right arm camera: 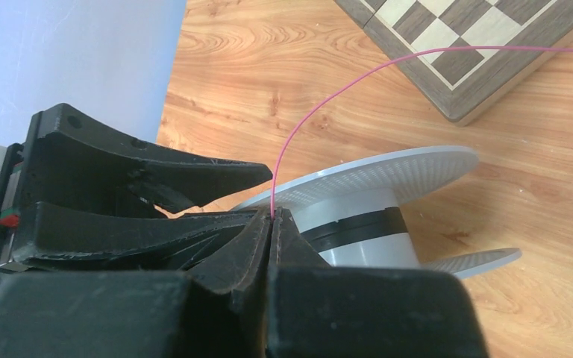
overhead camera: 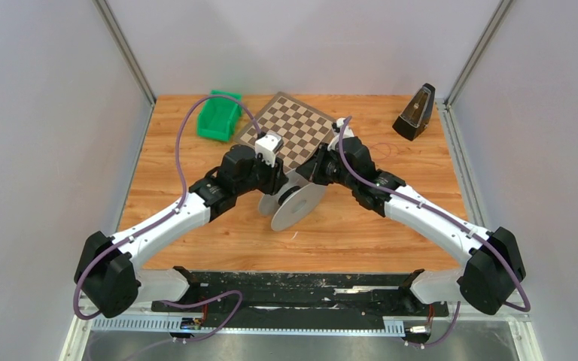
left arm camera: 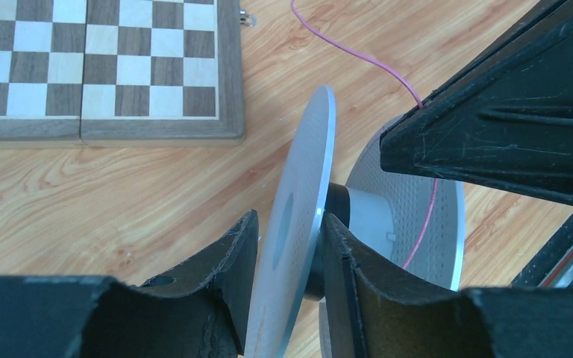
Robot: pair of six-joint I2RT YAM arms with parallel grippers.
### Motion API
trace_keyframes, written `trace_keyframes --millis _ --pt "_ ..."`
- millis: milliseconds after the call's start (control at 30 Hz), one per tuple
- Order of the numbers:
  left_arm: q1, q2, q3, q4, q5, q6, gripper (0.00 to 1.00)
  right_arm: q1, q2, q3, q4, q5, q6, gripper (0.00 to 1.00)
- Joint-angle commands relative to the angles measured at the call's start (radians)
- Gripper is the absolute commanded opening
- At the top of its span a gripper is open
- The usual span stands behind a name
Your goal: Wrap the cables
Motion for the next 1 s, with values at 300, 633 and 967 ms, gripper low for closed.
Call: trace_keyframes --millis 300,633,967 --pt "-0.001 -0.054 0.049 0.036 0.039 0.034 0.47 0.006 -0.004 0.025 0.040 0.089 0.029 0.00" --pt "-0.002 -0.063 0.033 -0.017 0.038 0.088 0.34 0.006 -0.023 -0.008 0.042 0.099 0.044 0.00" --pt "-0.002 -0.097 -0.005 0.010 0.056 0.121 0.16 0.006 -0.032 -0.009 0.045 0.094 0.038 0.00"
